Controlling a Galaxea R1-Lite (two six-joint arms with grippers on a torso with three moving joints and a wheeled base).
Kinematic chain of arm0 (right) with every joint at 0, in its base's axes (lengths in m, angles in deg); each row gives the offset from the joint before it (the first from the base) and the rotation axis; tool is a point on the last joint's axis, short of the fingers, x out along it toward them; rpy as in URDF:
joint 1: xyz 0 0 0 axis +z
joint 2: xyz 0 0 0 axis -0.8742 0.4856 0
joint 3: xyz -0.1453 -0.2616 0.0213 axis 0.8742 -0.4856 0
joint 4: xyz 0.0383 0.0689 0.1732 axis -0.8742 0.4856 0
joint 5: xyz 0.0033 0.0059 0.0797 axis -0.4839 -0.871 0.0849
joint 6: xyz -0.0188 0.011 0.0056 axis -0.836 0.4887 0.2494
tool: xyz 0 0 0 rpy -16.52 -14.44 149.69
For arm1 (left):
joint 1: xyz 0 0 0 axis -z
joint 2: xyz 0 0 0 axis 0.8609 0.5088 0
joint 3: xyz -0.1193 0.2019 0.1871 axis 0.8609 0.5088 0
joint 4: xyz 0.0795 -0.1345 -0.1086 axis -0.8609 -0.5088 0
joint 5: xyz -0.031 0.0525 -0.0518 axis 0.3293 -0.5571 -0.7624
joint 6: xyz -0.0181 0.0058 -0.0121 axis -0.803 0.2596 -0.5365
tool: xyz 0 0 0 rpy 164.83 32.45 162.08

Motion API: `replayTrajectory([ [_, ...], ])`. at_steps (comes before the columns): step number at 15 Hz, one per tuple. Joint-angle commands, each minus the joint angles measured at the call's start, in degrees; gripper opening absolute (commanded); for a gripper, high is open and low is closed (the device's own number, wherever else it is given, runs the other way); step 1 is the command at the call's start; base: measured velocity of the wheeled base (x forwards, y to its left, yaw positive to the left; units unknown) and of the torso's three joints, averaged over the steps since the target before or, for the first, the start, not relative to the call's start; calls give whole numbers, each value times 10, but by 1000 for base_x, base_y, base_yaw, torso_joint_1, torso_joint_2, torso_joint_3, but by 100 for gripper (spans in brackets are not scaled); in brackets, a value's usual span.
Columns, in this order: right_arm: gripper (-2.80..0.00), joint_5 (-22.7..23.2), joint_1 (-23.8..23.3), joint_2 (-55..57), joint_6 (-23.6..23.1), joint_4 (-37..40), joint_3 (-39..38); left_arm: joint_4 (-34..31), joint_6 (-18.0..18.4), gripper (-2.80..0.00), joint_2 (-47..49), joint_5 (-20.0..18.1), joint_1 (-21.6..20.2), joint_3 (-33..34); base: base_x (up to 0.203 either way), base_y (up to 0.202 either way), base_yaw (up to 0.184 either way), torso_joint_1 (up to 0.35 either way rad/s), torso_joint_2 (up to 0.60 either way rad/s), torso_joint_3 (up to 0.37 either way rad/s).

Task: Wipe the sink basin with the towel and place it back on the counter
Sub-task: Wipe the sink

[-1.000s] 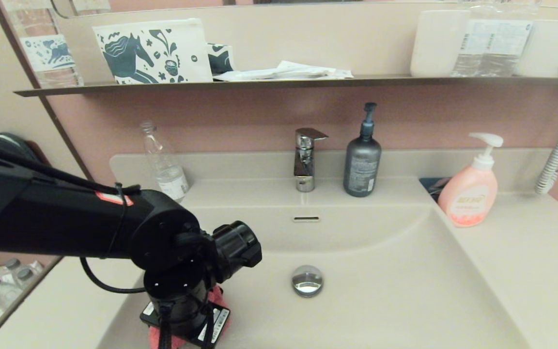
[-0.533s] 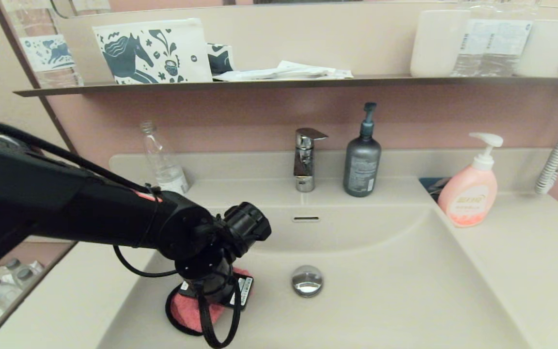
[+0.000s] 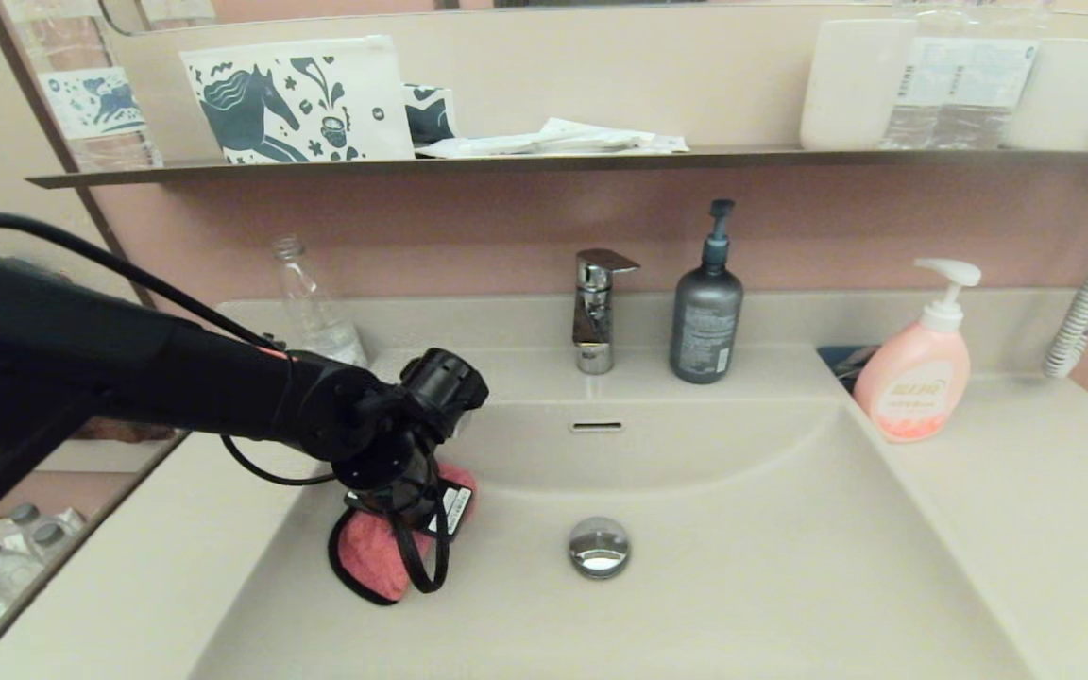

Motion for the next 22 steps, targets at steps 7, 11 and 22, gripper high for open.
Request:
replayTrajectory([
  [7,-280,0,0,0,0,0,0,2,66,-280,-1,5,-44,-45,0,0,0,0,0,0],
  [11,-280,0,0,0,0,0,0,5,106,-280,-3,5,-74,-55,0,0,0,0,0,0],
  [22,-280,0,0,0,0,0,0,10,172,-280,-67,10,-122,-18,0,0,0,0,0,0],
])
